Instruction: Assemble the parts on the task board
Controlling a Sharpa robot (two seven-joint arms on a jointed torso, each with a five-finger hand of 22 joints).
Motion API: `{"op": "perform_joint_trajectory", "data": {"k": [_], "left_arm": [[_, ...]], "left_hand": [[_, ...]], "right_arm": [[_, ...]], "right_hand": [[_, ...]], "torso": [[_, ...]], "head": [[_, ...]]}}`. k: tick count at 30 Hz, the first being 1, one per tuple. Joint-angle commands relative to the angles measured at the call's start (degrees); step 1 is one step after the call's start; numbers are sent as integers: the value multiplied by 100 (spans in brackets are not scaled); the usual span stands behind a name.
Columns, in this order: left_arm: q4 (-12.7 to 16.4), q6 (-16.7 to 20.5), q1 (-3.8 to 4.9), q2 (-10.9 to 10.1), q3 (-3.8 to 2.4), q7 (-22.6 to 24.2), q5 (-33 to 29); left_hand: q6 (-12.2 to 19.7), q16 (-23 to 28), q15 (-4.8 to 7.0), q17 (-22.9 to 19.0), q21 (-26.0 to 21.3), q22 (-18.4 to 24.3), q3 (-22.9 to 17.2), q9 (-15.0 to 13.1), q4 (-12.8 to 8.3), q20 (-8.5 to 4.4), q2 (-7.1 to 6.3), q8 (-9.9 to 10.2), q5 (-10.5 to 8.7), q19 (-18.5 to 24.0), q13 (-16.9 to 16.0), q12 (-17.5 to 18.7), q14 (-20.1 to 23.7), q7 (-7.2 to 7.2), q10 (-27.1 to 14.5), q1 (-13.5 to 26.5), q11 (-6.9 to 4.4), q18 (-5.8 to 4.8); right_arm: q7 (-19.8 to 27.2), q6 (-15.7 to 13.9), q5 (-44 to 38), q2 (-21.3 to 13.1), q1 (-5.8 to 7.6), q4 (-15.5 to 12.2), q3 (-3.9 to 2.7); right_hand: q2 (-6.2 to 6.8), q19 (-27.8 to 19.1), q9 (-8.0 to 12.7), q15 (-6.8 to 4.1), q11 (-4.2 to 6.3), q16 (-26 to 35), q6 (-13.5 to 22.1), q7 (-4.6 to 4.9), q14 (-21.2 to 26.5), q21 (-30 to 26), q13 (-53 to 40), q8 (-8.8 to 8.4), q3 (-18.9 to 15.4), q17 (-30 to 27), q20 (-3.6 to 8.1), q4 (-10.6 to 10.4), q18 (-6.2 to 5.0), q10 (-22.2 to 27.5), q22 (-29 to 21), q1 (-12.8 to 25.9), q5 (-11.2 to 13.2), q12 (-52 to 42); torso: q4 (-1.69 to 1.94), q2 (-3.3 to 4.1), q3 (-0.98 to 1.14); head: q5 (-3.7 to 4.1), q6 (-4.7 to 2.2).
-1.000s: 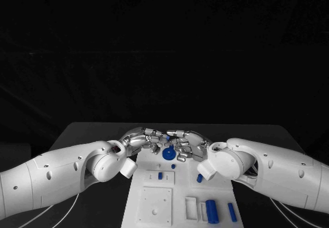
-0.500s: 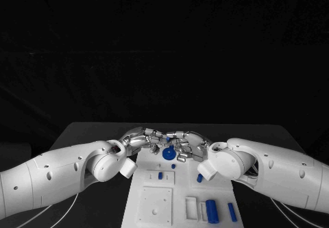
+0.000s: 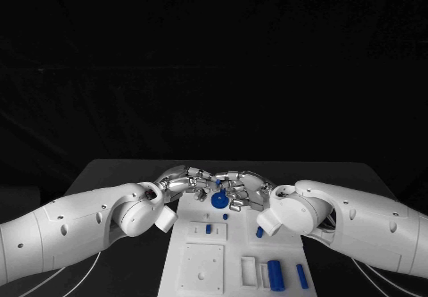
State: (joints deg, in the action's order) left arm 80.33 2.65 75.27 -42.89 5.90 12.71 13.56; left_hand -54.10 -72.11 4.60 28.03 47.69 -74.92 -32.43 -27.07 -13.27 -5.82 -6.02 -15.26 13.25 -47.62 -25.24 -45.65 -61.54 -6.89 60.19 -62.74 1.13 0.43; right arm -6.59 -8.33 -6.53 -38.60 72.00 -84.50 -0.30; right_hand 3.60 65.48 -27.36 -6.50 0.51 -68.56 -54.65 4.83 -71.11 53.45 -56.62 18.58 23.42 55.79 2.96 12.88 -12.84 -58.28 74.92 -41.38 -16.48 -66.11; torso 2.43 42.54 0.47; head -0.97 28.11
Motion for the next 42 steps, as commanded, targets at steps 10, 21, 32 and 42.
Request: {"op": "perform_joint_trajectory", "data": {"k": [10,21,32,42], "left_arm": [[20,-44,3,19,-5,86,183],[-19,-23,3,14,-5,87,231],[-50,-41,3,15,-5,81,263],[-23,-46,3,26,-5,81,346]], "left_hand": [[6,-18,38,2,-14,-59,0,-8,-50,-464,39,-13,-34,-28,7,-34,14,-49,-13,-11,4,14],[8,-20,38,2,-13,-62,-4,-7,-67,-465,43,-12,-44,-30,10,-36,16,-50,-16,-21,5,15],[6,-22,38,2,-14,-64,-12,-6,-82,-465,55,-12,-46,-32,12,-41,17,-50,-16,-33,5,15],[14,-20,35,0,-16,-66,-13,-2,-104,-463,45,-8,-50,-29,17,-40,24,-53,-26,-42,7,14]], "right_arm": [[144,119,-18,4,0,-8,-2],[191,113,-19,0,0,-14,-2],[309,114,0,0,0,-23,-2],[333,59,1,2,0,-21,-2]], "right_hand": [[-53,66,-34,-30,10,-33,-177,96,-39,52,16,-4,210,2,-27,85,-216,-43,108,-137,60,-36],[-100,121,-92,-47,28,-45,-273,75,-69,88,27,19,713,3,-45,215,-216,-83,109,-534,214,-51],[-47,138,-129,-59,42,-60,-331,60,-78,116,31,35,792,13,-64,258,-216,-107,113,-584,382,-59],[-117,143,-149,-70,54,-70,-376,47,-81,126,31,51,828,22,-64,233,-216,-117,112,-586,414,-63]], "torso": [[-2,-1,0],[1,-1,2],[1,-1,1],[-1,-1,0]], "head": [[0,8],[2,9],[1,8],[2,10]]}}
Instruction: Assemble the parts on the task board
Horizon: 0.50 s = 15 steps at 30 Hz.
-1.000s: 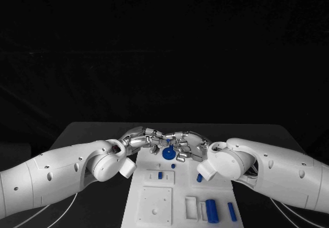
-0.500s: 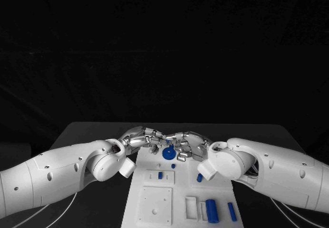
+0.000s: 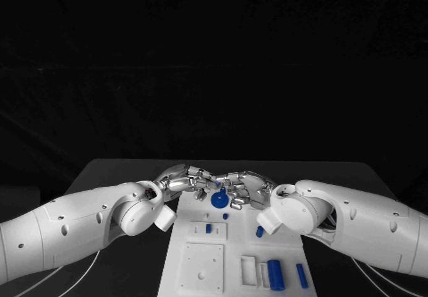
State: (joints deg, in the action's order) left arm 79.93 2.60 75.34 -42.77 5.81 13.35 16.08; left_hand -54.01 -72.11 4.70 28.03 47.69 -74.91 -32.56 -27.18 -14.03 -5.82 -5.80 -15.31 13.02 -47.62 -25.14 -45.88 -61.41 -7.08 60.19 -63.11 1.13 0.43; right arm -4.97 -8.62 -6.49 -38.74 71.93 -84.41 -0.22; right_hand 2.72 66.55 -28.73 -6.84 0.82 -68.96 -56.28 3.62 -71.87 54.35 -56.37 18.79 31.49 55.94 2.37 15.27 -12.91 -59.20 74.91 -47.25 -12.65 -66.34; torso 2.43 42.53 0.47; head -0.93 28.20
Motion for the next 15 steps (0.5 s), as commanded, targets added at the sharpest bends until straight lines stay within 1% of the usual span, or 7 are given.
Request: {"op": "perform_joint_trajectory", "data": {"k": [1,11,15], "left_arm": [[20,-43,-4,15,4,19,108],[51,-1,-4,20,4,42,172],[42,55,-4,3,4,64,172]], "left_hand": [[7,-19,24,0,-16,-69,-1,10,-33,-463,20,-1,-28,-28,8,-17,15,-35,-30,-7,8,13],[46,-14,13,-5,-20,-73,4,23,-65,-456,-3,21,-58,-21,18,-17,30,-49,-51,-8,21,9],[329,-25,-25,-6,-19,-79,8,98,-122,-435,-56,177,-105,-33,35,-21,26,-108,-69,-29,67,19]], "right_arm": [[167,84,-3,16,6,-30,-10],[120,66,-95,17,6,-15,-10],[96,41,-156,10,6,-11,-10]], "right_hand": [[-30,37,-14,-37,23,-30,-215,167,-5,36,7,31,22,8,-5,-8,-209,-27,113,1,29,-40],[-47,42,-26,-45,32,-36,-240,158,-7,45,8,38,45,13,-4,-21,-209,-37,114,3,-9,-43],[-45,44,-29,-47,34,-38,-249,155,-7,48,8,42,49,15,-3,-21,-209,-40,115,3,-15,-44]], "torso": [[-2,0,0],[-3,1,0],[-4,0,-1]], "head": [[-1,0],[4,0],[3,1]]}}
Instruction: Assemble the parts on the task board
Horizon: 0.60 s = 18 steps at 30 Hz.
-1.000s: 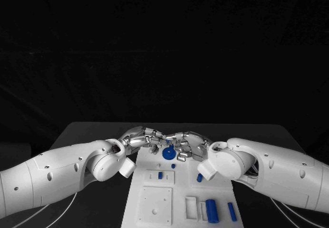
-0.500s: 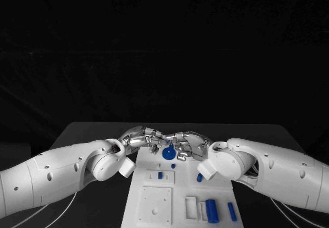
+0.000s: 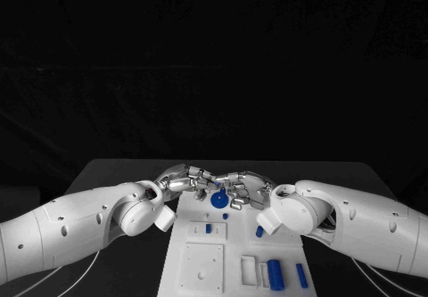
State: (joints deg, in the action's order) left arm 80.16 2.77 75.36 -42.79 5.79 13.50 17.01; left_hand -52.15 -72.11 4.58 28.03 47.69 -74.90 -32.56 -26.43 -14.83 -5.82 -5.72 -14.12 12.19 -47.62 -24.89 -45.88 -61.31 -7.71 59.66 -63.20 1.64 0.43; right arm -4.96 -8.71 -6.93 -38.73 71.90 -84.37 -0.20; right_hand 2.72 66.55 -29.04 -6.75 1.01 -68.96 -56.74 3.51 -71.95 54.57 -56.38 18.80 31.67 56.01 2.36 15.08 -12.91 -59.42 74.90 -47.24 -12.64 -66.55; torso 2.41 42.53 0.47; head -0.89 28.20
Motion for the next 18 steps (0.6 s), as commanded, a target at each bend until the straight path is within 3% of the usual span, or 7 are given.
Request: {"op": "perform_joint_trajectory", "data": {"k": [1,8,18], "left_arm": [[17,51,-6,1,7,45,79],[35,57,-6,-27,6,32,365],[53,118,-5,-88,5,39,608]], "left_hand": [[226,-27,-14,-6,-19,-81,9,44,-56,-428,-78,101,-29,-37,16,-21,14,-35,-23,-29,12,24],[860,-25,10,-18,-23,-93,20,161,-114,-431,-211,387,-72,-35,54,-15,47,22,-137,-97,-20,28],[1081,-41,-32,-19,-30,-105,13,147,-95,-408,-346,402,-115,12,79,-13,123,10,-416,-171,29,20]], "right_arm": [[89,45,-140,7,9,-12,-12],[50,-91,-277,1,9,4,-12],[-104,-214,-504,-3,10,116,-12]], "right_hand": [[-45,44,1,-56,16,-39,-204,166,1,27,8,41,31,7,-2,-2,-209,-18,115,3,-17,-23],[-32,51,-9,-63,24,-42,-221,158,2,37,12,43,46,11,0,-9,-209,-30,115,14,-74,-22],[-18,55,-14,-65,26,-43,-229,156,2,40,15,43,50,13,2,-15,-209,-36,113,25,-98,-19]], "torso": [[-1,1,-1],[1,1,-3],[3,0,-6]], "head": [[-1,2],[3,1],[19,3]]}}
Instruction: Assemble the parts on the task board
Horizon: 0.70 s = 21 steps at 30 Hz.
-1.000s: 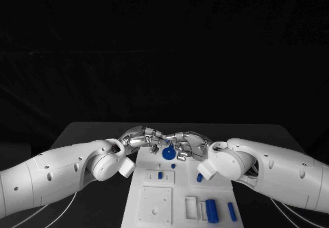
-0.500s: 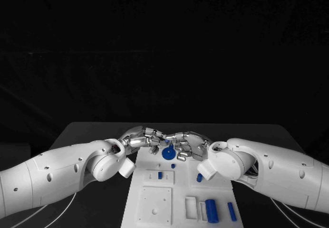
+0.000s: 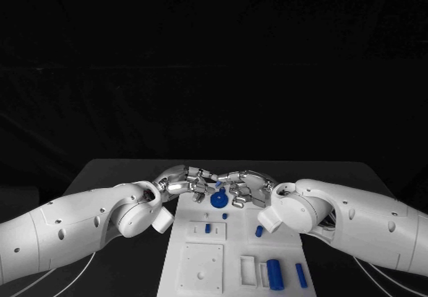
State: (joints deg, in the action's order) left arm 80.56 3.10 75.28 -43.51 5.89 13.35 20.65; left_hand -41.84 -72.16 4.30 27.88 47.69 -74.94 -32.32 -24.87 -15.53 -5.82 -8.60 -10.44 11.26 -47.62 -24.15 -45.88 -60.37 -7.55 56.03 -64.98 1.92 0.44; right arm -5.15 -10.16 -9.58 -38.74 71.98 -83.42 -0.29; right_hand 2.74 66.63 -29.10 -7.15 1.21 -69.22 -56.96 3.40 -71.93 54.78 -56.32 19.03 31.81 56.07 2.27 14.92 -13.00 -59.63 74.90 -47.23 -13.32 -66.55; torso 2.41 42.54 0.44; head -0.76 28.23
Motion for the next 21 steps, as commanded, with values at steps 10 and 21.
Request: {"op": "perform_joint_trajectory", "data": {"k": [10,21], "left_arm": [[59,556,22,-115,-6,235,1854],[126,1117,225,-75,-5,93,3310]], "left_hand": [[-311,7,-198,-35,-37,-110,-64,-160,-23,-236,-126,-290,-5,108,99,66,187,-274,-362,-98,208,103],[-299,80,-252,-85,-50,-102,-156,-172,61,-165,-318,-373,-181,156,259,244,231,-318,-410,-216,262,150]], "right_arm": [[-749,-26,-1026,-42,6,201,-6],[-1099,87,-1502,-7,35,273,-6]], "right_hand": [[3,50,-10,-25,7,-16,-205,166,0,23,14,15,36,7,12,-7,-200,-17,112,41,-23,-14],[94,58,-16,-27,9,-11,-212,164,-6,28,23,9,38,4,15,0,-200,-23,109,61,-38,-1]], "torso": [[5,-6,2],[0,0,9]], "head": [[1,-9],[-19,-18]]}}
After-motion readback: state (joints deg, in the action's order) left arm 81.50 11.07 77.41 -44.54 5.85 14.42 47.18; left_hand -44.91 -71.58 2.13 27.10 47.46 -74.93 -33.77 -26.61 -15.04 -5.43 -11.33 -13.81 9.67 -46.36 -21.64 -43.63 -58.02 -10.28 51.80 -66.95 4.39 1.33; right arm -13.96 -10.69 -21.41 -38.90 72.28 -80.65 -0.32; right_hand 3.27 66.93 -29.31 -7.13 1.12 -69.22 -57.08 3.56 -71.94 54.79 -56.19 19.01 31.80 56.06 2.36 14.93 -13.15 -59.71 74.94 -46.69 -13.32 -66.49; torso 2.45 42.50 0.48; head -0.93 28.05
